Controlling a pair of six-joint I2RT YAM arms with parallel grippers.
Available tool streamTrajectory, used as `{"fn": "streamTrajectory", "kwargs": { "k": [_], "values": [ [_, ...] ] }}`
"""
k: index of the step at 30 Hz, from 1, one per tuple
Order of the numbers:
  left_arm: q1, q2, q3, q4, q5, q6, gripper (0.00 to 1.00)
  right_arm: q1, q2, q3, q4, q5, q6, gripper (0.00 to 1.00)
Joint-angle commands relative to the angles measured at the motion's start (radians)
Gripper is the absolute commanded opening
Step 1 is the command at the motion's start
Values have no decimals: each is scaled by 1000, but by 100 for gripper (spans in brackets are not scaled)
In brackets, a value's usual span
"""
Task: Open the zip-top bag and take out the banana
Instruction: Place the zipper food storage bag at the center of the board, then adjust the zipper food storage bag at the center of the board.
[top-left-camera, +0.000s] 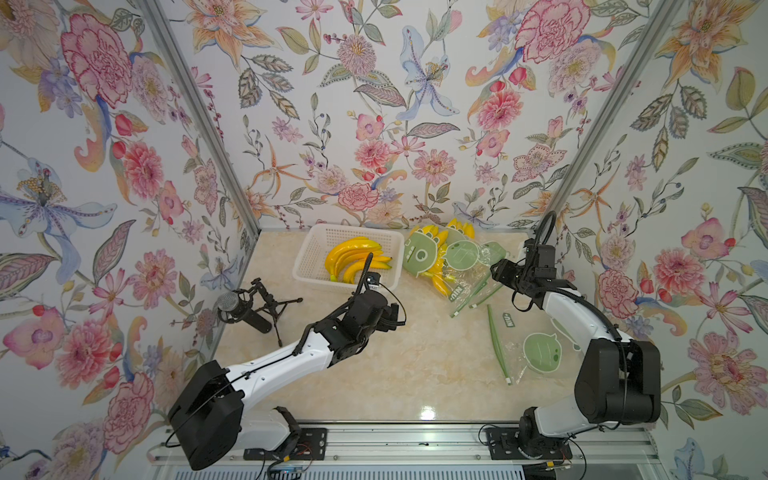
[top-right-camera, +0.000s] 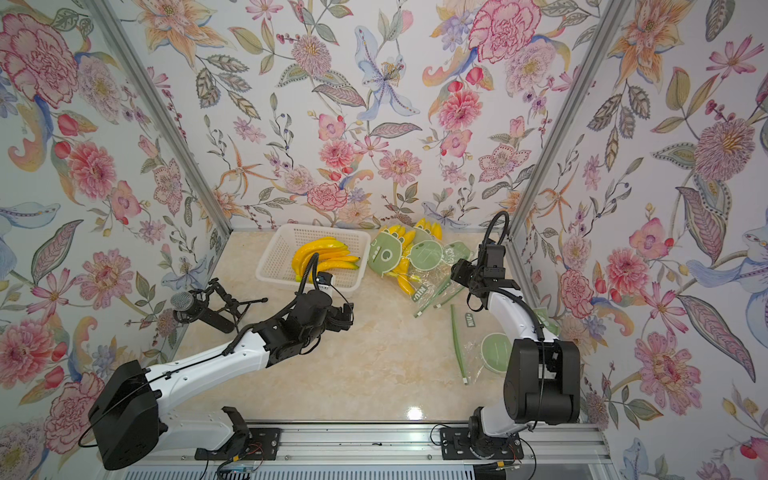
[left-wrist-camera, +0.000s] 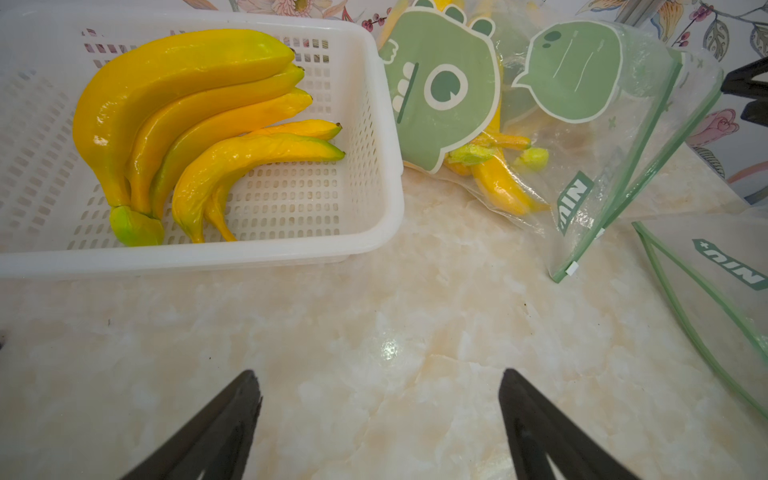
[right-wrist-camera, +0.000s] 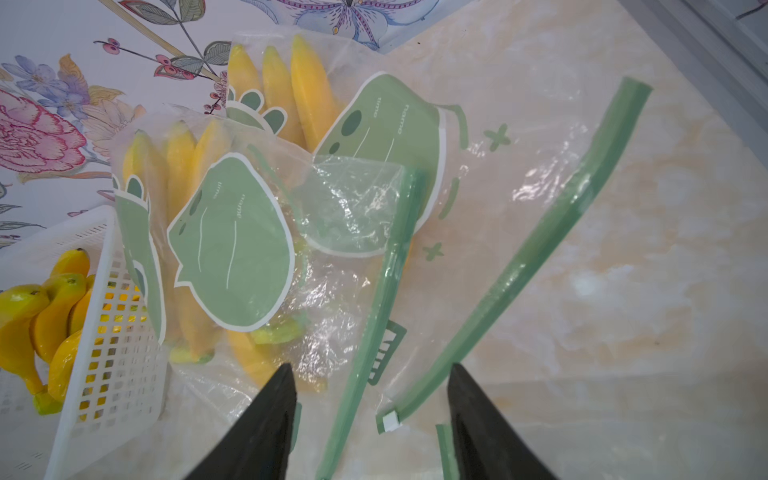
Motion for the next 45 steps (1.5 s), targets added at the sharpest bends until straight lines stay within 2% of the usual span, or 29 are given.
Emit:
{"fn": "streamTrajectory", "kwargs": {
  "k": [1,4,8,16,18,23,25,29,36,41,45],
  "values": [
    [-20,8,-30,42,-41,-23,90,-11,76,66,20,-54,0,54],
    [-21,6,-46,45,-42,-27,90,-11,128,93,32,-71,6,52],
    [-22,9,-49,39,-49,-22,90,-5,168,105,57,-96,17,43],
    [-22,13,-46,33,-57,-18,90,7,242,126,69,-98,29,36],
    [-22,10,-49,37,-57,-19,90,8,249,131,71,-102,33,30],
    [-22,7,-49,24,-65,-19,90,24,229,138,73,-99,33,9],
    [-22,2,-51,21,-64,-18,90,34,196,123,83,-94,35,0],
    [-22,-8,-59,19,-58,-19,91,63,108,62,95,-52,43,0],
    [-22,-2,-63,18,-25,-9,91,159,-123,-149,111,45,89,0],
    [-29,-1,-74,21,-15,-9,91,268,-305,-331,101,127,211,0],
    [-42,8,-99,55,7,-16,90,388,-440,-479,93,199,358,0]
  ]
}}
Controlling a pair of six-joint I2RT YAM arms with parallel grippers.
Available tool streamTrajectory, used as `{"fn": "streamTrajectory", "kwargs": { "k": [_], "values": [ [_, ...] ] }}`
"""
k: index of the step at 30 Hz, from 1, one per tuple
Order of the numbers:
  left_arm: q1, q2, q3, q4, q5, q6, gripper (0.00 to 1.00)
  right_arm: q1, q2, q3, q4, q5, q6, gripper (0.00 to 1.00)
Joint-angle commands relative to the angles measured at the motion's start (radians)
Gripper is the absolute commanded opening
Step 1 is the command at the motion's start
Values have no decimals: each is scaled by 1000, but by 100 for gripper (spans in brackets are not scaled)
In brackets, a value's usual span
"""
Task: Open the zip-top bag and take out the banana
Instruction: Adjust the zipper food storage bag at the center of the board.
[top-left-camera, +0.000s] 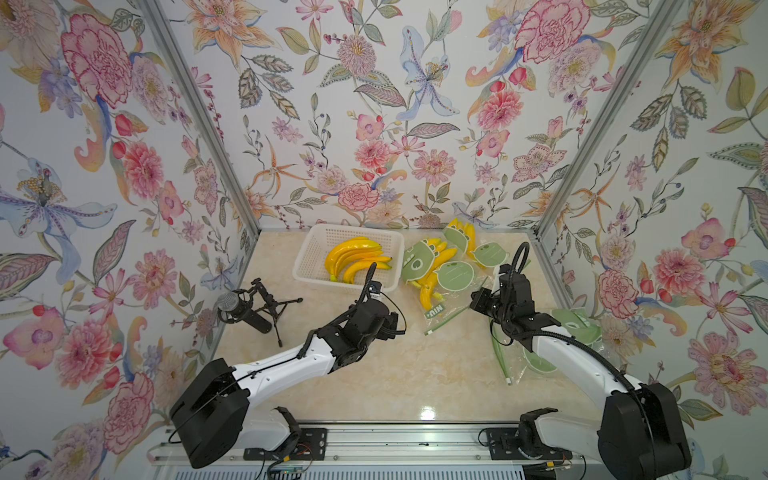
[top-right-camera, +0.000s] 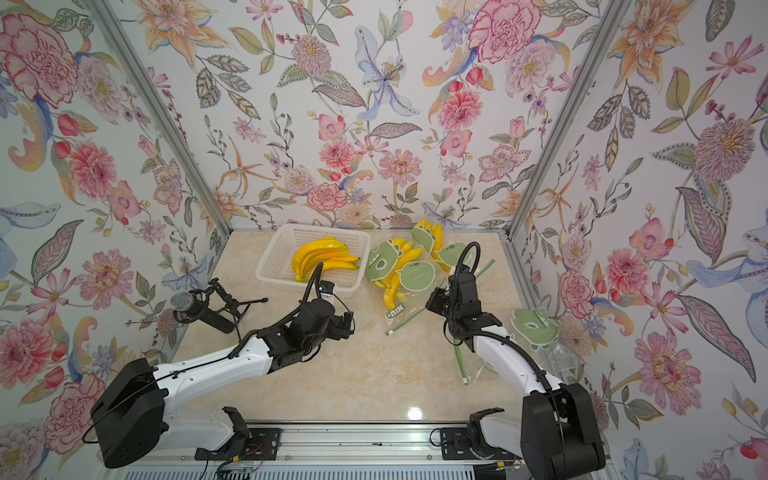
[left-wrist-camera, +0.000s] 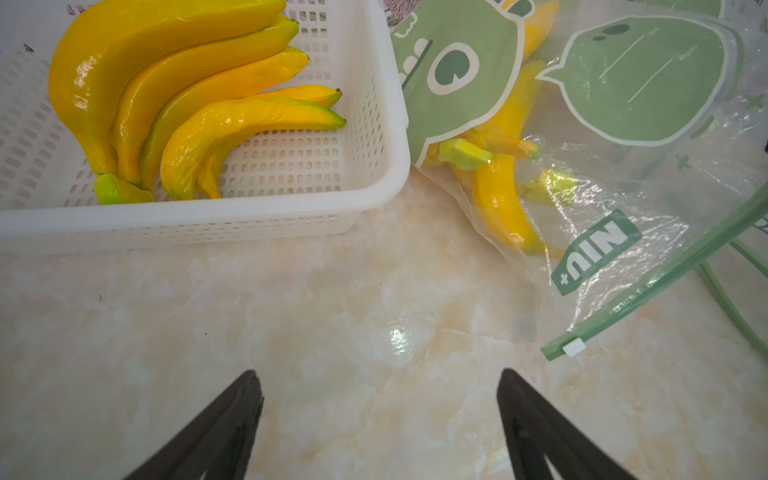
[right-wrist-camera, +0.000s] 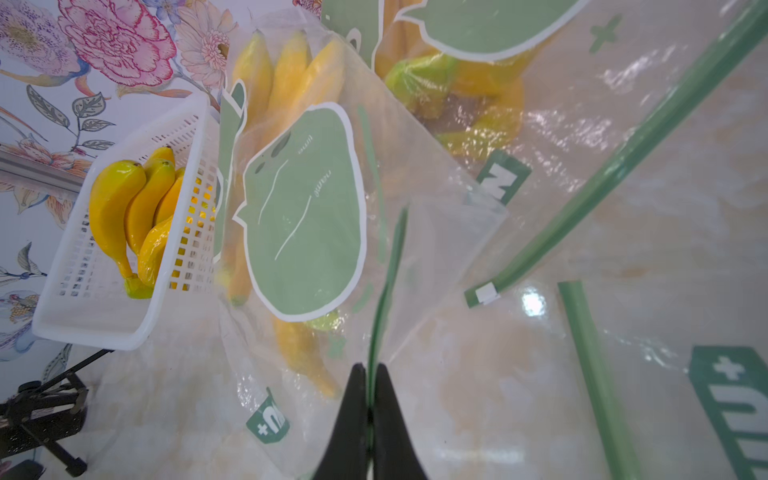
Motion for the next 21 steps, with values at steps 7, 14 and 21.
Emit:
{"fn": "streamTrajectory", "kwargs": {
  "k": [7,14,21],
  "values": [
    [-57,90,-6,39,50,-10,86,244,-195,-179,-148,251,282,8],
    [-62,164,1,71,107,-26,84,377,-129,37,-423,385,9,53],
    [-92,240,5,179,208,-28,91,461,-106,69,-497,508,-22,62]
  ]
}}
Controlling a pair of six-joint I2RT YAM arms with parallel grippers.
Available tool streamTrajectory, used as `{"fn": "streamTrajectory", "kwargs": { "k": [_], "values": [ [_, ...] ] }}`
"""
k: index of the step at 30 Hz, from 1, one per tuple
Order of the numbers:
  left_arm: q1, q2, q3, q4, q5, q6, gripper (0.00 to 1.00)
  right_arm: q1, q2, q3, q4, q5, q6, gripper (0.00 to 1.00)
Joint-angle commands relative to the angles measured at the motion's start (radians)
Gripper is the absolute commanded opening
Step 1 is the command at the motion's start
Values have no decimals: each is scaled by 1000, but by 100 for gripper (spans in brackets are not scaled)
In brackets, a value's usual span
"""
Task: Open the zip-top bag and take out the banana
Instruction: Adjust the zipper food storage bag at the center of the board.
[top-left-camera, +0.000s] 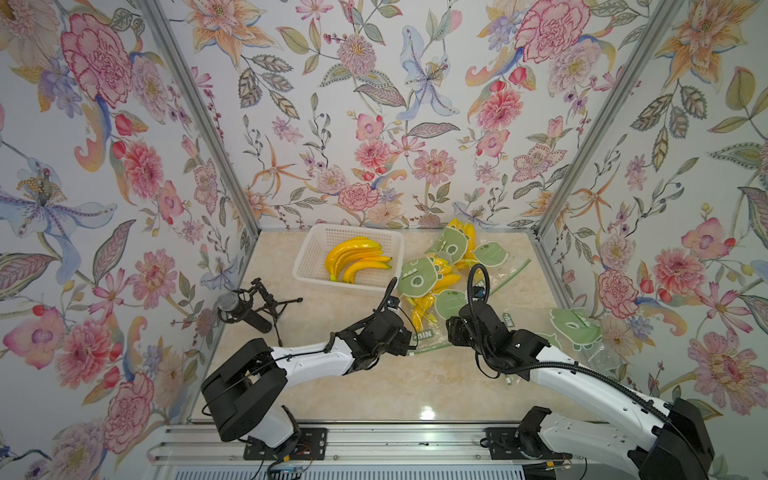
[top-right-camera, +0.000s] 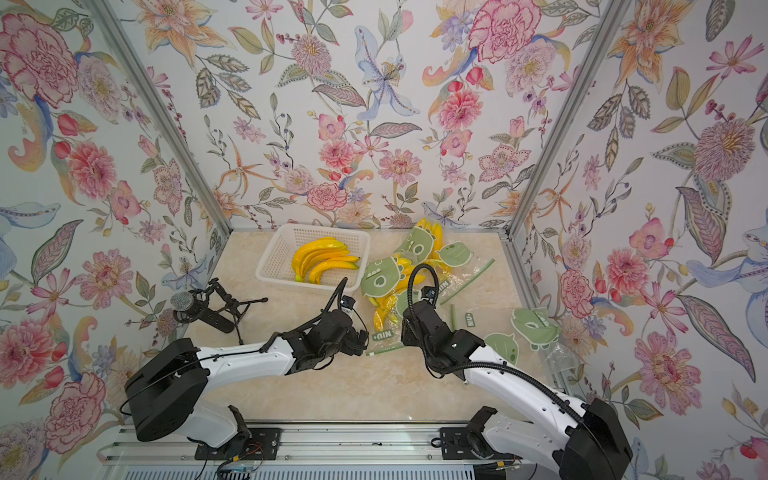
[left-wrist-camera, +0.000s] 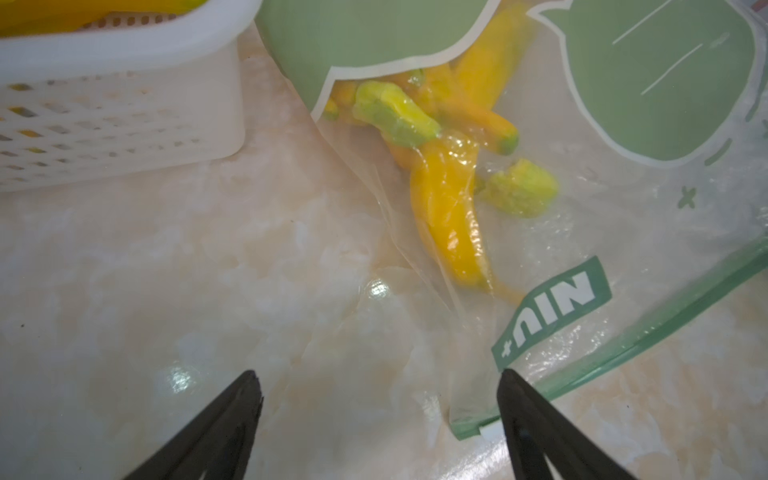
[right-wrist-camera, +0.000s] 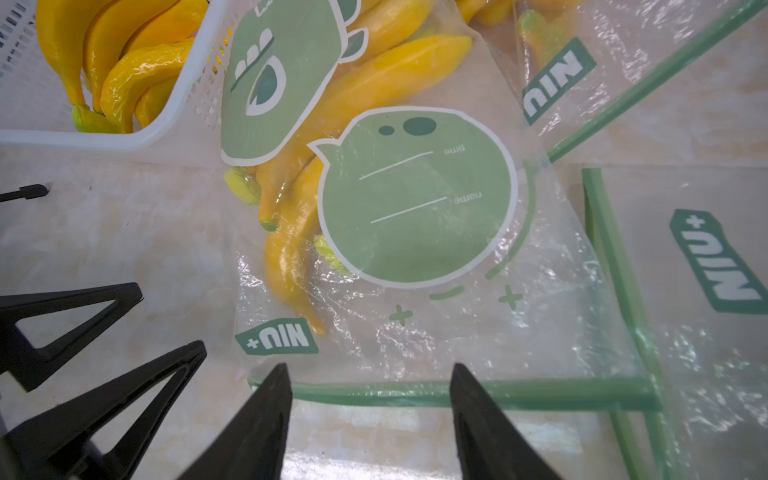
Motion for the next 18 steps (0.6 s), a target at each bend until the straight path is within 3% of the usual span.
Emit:
{"fn": "streamTrajectory", "kwargs": {
  "k": [1,5,10,13,18],
  "values": [
    [-28,66,23,73,62,-19,90,1,-3,-18,-104,106,-31,62],
    [-32,158,75,48,77,-32,82,-2,-14,-21,-90,119,-61,65],
    [-32,222,117,17,63,-39,52,-2,-44,-50,-3,76,-186,69],
    [-32,208,128,-18,30,-45,29,8,-91,-118,114,39,-310,69],
    [-28,145,115,-51,6,-31,12,67,-156,-242,349,-29,-471,70]
  ]
}}
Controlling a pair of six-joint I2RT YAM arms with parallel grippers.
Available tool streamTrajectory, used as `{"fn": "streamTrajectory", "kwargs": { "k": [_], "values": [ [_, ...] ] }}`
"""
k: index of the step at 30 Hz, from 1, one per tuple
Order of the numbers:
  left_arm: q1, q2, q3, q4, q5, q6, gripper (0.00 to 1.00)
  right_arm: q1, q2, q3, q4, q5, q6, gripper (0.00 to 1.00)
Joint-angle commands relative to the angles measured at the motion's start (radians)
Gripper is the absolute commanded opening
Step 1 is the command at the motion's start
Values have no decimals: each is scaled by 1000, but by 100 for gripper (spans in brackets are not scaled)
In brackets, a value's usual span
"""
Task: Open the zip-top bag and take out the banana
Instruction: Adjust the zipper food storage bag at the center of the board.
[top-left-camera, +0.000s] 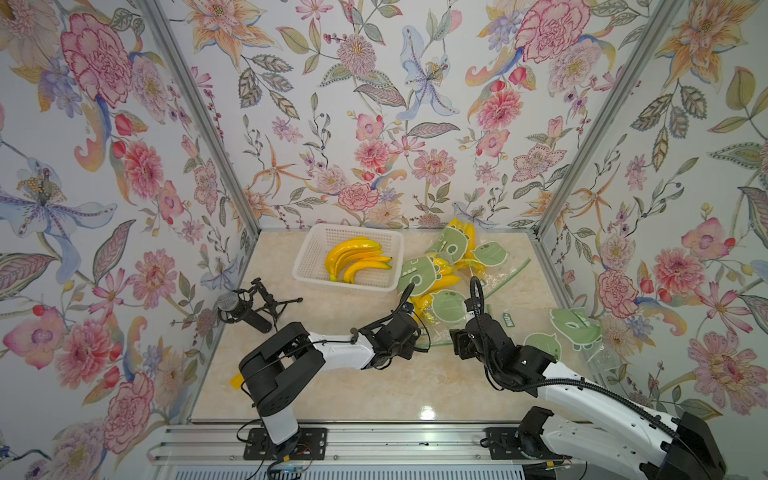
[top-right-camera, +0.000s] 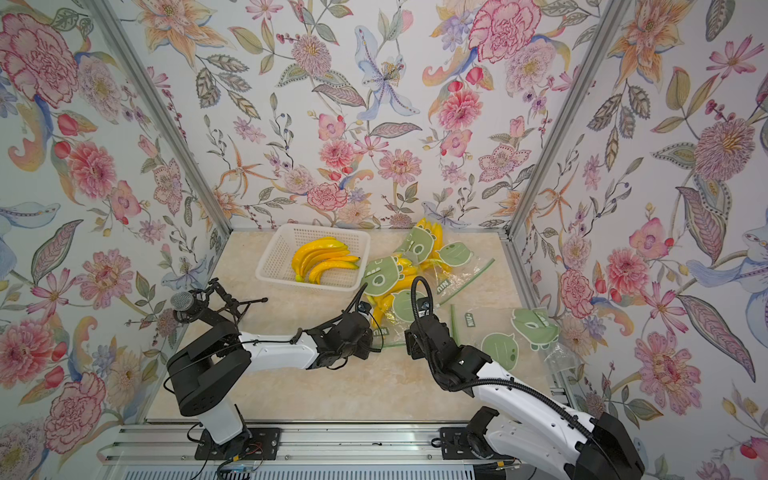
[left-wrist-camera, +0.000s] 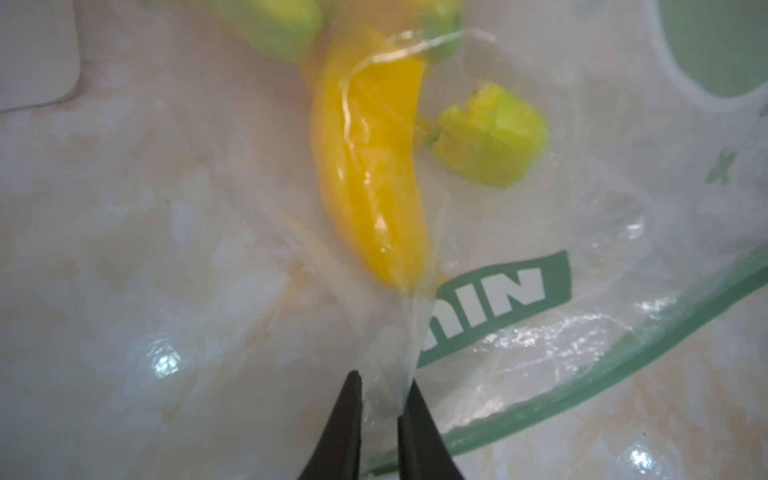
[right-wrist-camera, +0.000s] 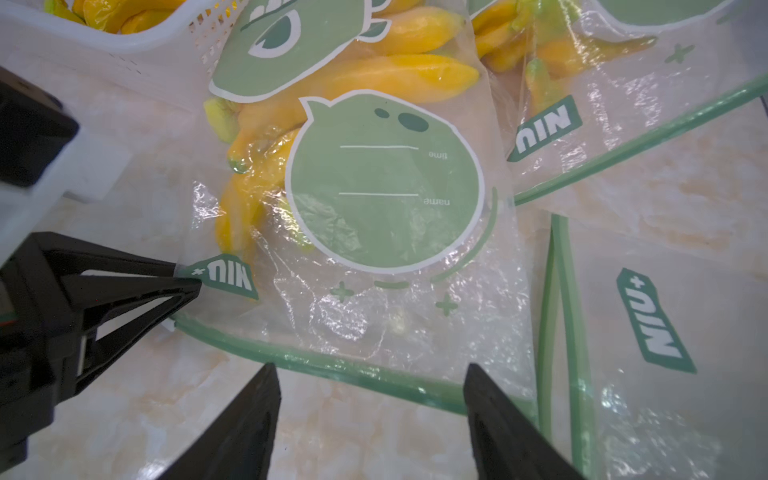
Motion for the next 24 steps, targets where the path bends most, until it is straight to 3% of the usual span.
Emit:
{"fn": "streamTrajectory", "kwargs": {
  "k": [1,5,9,15,24],
  "values": [
    [-3,-56,12,-50,-38,5,9,38,-25,-56,199,-51,-160,70],
    [5,-116,10,-82,-16,16,0,83,-20,-122,333,-96,-282,71],
    [22,-202,2,-115,11,24,0,150,-36,-229,518,-88,-426,75],
    [51,-267,-16,-144,69,44,0,165,-35,-336,723,-43,-523,77],
    [74,-291,-8,-201,92,75,0,209,-10,-347,901,32,-712,77]
  ]
}}
